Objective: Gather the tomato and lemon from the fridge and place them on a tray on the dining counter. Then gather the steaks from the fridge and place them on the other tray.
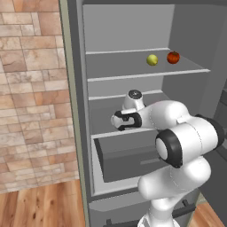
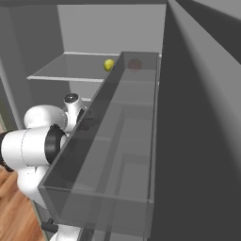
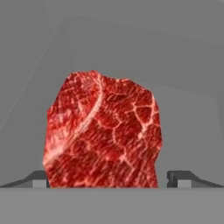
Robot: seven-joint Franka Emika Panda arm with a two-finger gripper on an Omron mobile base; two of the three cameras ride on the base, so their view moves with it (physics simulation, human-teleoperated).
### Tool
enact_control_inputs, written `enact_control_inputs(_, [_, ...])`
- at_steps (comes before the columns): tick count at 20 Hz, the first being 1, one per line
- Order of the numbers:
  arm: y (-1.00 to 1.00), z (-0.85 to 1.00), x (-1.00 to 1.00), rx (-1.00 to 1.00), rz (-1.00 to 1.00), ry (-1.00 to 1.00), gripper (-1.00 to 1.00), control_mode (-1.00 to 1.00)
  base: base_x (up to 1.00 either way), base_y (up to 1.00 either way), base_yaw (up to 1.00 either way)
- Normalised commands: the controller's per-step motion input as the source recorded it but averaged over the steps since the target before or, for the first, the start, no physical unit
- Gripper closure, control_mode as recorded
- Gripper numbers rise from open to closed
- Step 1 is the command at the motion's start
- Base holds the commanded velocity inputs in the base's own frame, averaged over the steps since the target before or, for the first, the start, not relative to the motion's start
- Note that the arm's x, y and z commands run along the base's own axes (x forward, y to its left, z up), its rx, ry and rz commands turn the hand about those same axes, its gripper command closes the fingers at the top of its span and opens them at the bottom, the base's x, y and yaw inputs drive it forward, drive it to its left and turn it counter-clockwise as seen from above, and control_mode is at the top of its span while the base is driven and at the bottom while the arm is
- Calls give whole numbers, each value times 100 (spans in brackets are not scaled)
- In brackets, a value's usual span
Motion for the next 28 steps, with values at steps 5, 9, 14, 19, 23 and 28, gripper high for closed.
enact_control_inputs(5, [0, -38, 0, 0, 0, 2, 100, -100, 0, 0, 0])
enact_control_inputs(9, [0, -28, -9, 0, 0, 1, 100, -100, 0, 0, 0])
enact_control_inputs(14, [0, -15, -67, 0, 0, -4, 100, -100, 0, 0, 0])
enact_control_inputs(19, [0, 12, -100, 0, 0, -12, 100, -100, 0, 0, 0])
enact_control_inputs(23, [-7, 87, -86, 5, 0, 0, 100, -100, 0, 0, 0])
enact_control_inputs(28, [-14, 94, -81, 8, 0, 1, 100, -100, 0, 0, 0])
